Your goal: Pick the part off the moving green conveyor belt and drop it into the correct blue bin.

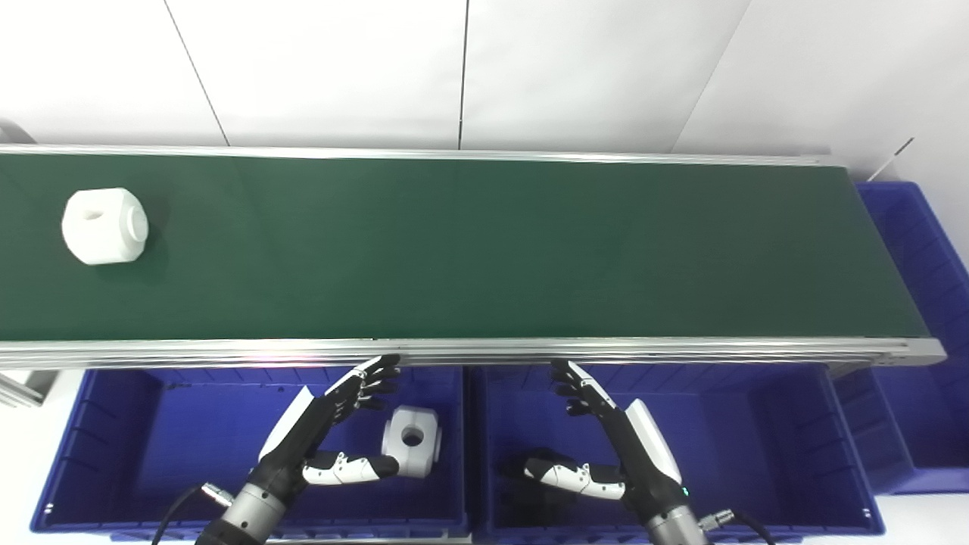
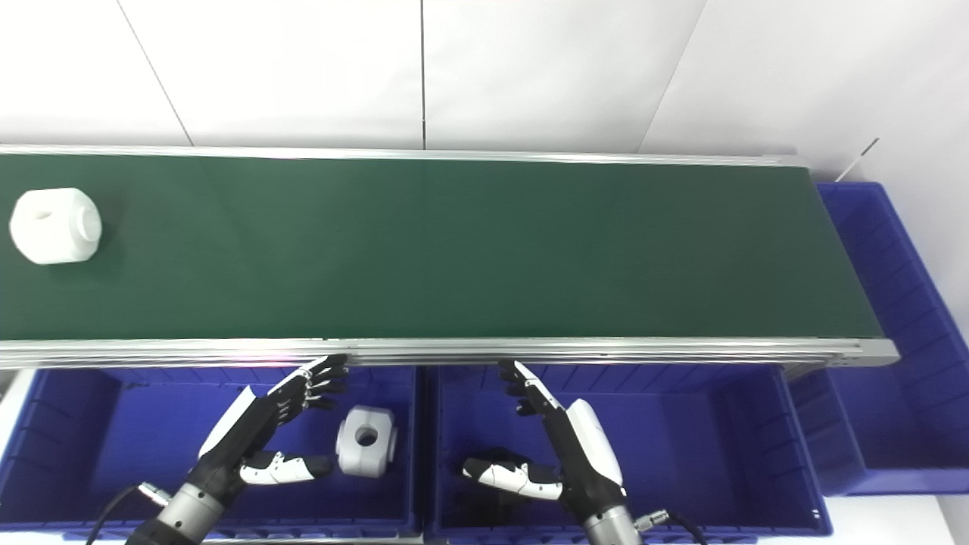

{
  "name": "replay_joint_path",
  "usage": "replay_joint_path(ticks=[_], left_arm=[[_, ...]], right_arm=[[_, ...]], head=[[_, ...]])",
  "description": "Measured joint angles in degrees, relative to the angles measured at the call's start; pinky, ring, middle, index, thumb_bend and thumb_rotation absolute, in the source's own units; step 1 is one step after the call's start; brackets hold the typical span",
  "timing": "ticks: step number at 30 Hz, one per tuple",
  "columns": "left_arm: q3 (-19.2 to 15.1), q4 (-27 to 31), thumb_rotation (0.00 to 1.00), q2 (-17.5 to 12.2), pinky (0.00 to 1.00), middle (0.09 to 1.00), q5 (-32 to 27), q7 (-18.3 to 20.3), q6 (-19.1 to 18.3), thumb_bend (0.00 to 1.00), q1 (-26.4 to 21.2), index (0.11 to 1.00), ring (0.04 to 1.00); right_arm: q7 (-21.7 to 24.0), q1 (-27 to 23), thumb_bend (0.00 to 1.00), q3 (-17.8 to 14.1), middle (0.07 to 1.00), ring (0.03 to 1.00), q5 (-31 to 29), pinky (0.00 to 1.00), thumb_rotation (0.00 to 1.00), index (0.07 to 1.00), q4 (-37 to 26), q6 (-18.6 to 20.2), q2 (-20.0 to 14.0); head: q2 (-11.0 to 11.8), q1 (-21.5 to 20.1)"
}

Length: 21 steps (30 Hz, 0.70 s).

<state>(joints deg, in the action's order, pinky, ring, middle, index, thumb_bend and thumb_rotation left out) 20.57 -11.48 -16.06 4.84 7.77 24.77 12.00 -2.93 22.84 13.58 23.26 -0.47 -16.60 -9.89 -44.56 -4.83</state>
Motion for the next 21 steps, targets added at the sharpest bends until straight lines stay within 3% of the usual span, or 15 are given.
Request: replay_joint_path(ticks=[21], left_arm=[[0.1,0.04,0.6,-0.1,0.73,0.867,0.11,-0.06,0.0,0.85,0.0,0.889,0.81]], right_arm=[[0.0,0.02,0.77,0.01,0.874,0.826,-0.13,0.73,0.48,0.918,-0.01,0.0,0.01]], head=[[0.0,-0.09]])
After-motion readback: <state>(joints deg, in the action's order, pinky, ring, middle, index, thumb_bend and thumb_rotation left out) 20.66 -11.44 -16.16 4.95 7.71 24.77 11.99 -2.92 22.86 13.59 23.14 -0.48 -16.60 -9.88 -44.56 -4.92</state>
